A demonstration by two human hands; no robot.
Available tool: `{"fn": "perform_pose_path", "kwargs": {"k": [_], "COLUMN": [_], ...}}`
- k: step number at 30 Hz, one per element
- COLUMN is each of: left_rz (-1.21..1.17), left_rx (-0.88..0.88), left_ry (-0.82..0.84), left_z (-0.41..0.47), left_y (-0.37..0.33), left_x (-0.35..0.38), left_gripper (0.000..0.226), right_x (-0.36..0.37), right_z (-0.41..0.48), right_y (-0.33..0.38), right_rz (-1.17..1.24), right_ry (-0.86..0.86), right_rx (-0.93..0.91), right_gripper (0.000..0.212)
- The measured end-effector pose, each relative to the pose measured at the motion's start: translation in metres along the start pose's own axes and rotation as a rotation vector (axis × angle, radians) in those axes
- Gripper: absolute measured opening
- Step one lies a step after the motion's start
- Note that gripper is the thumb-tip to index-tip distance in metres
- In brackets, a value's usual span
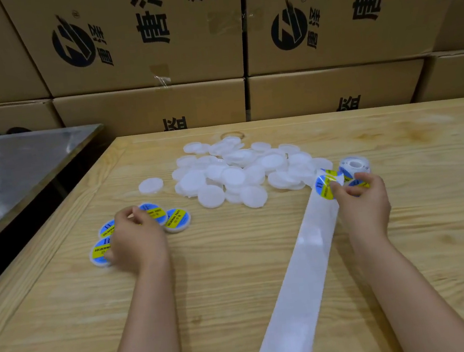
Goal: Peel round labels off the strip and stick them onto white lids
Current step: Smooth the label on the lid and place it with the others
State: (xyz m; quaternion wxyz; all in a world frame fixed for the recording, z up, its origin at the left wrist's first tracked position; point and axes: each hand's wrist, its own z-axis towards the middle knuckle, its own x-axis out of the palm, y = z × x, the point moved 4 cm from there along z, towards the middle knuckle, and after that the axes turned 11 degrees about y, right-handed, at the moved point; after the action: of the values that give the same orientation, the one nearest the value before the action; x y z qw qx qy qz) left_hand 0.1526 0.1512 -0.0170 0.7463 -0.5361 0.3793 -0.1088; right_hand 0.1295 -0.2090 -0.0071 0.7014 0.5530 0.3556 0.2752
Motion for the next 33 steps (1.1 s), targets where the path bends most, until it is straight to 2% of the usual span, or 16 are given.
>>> {"fn": "perform_pose_path", "kwargs": {"k": [5,8,10,12,14,17,19,23,25,27,29,30,33], "left_rz": [0.061,0.091,0.065,-0.048,-0.218,-0.264,-0.313,-0.484,-0.506,-0.504,-0.493,-0.485,-0.482], "left_rx": [-0.057,-0.044,0.035,0.265,0.476,0.58,0.562,0.39,0.405,0.432,0.423,0.408,0.381], "left_ry": [-0.019,-0.054,-0.103,-0.073,0.079,0.409,0.666,1.075,1.174,1.198,1.178,1.164,1.147], "left_z": [0.008,0.003,-0.002,-0.009,-0.026,-0.059,-0.082,-0.114,-0.122,-0.125,-0.124,-0.123,-0.122], "left_y": [0.007,0.0,-0.008,-0.022,-0.037,-0.054,-0.059,-0.06,-0.06,-0.062,-0.062,-0.061,-0.06], "left_x": [-0.001,-0.002,-0.004,0.0,0.011,0.038,0.058,0.083,0.088,0.089,0.089,0.089,0.089], "left_gripper": [0.03,0.035,0.036,0.033,0.027,0.023,0.022,0.029,0.038,0.042,0.039,0.037,0.037], "right_x": [-0.001,-0.001,0.001,0.005,0.011,0.02,0.025,0.035,0.039,0.042,0.042,0.041,0.033], "right_z": [0.003,0.002,0.001,0.001,-0.003,-0.009,-0.013,-0.023,-0.027,-0.03,-0.032,-0.031,-0.027], "right_y": [-0.005,-0.008,-0.009,-0.008,-0.005,0.0,0.002,0.006,0.007,0.008,0.009,0.011,0.02], "right_rz": [-0.051,0.033,0.119,0.198,0.251,0.252,0.193,0.081,0.022,-0.026,-0.05,-0.077,-0.283], "right_ry": [-0.023,-0.01,0.039,0.134,0.271,0.446,0.569,0.779,0.847,0.894,0.861,0.786,0.429], "right_rx": [0.065,0.151,0.192,0.217,0.248,0.283,0.295,0.279,0.252,0.227,0.188,0.144,-0.122], "right_gripper": [0.052,0.049,0.044,0.036,0.026,0.015,0.014,0.016,0.015,0.015,0.016,0.018,0.029]}}
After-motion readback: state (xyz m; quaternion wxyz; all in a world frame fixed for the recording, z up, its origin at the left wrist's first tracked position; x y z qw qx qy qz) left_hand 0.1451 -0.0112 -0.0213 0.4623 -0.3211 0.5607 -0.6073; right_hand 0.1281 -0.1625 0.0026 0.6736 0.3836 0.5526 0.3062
